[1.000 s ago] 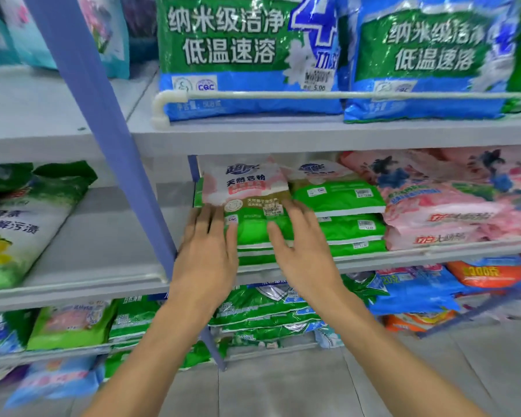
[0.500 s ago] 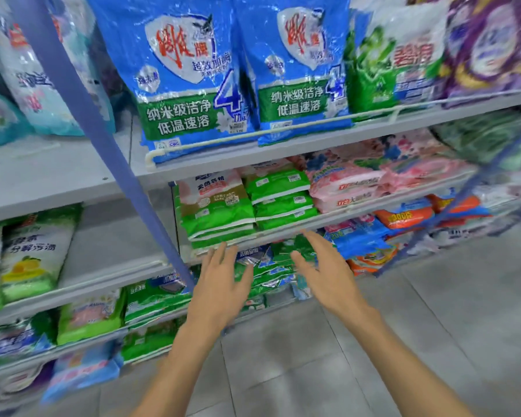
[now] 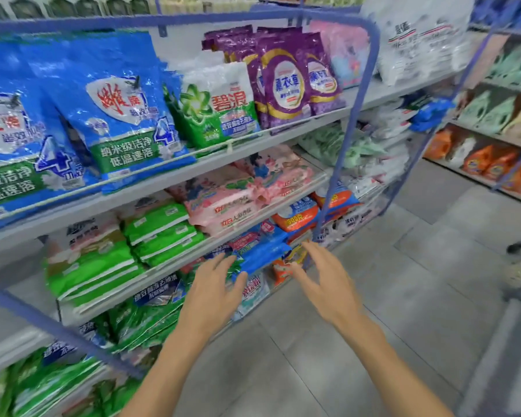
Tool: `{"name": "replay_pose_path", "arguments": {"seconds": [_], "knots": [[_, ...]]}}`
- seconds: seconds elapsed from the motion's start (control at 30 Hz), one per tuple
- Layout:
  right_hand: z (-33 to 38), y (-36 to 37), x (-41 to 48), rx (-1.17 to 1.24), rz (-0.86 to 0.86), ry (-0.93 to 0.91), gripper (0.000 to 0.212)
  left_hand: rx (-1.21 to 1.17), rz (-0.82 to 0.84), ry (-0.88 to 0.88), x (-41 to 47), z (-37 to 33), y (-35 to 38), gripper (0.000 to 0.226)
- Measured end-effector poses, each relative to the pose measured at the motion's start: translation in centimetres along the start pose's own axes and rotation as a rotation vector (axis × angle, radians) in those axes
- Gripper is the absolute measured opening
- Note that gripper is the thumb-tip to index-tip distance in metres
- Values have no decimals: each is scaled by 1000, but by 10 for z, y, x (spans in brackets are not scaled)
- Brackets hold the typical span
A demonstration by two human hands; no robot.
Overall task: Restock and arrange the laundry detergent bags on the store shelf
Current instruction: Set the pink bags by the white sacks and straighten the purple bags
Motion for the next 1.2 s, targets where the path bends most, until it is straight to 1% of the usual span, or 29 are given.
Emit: {"name": "replay_pose_path", "arguments": {"seconds": [0.13,0.27,0.33,0.43,0.73,0.77,0.87,0.9,1.0,1.03,1.2], "knots": [[-49,-47,10,-8,-60,62,54,-4,65,74,13,-61,43,57],[-92,-85,19,-8,-92,114,56,-11,74,171,29,-120,77,52],[-115,-100,28,-20,-111,132,54,-25,82,192,40,-145,95,55],[-145,-120,44,-29,-121,169,58,-47,84,234,59,-179,119,59],[-240,-157,136,-46,-124,273,61,-50,148,293,152,-254,207,53],[-251,-162,149,-51,-128,286,61,-53,159,302,166,-263,218,56],[-284,-179,185,-63,-136,345,62,-70,174,292,208,-288,250,75],[-294,-184,197,-71,-139,355,62,-77,177,299,220,-299,259,75],[-323,-202,235,-82,-161,371,63,-75,188,332,255,-335,284,56],[-331,-207,247,-77,-163,373,63,-78,187,336,265,-344,292,54],[-384,-224,306,-58,-140,390,65,-73,223,316,317,-381,342,53]]}}
Point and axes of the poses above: each hand's wrist, its own x-axis towards the middle knuckle, its own y-axis out of the palm, z = x × y, the point moved 7 cm from there along x, towards the middle knuckle, and after that the axes turned 10 degrees about -z, right-handed, at the moved point
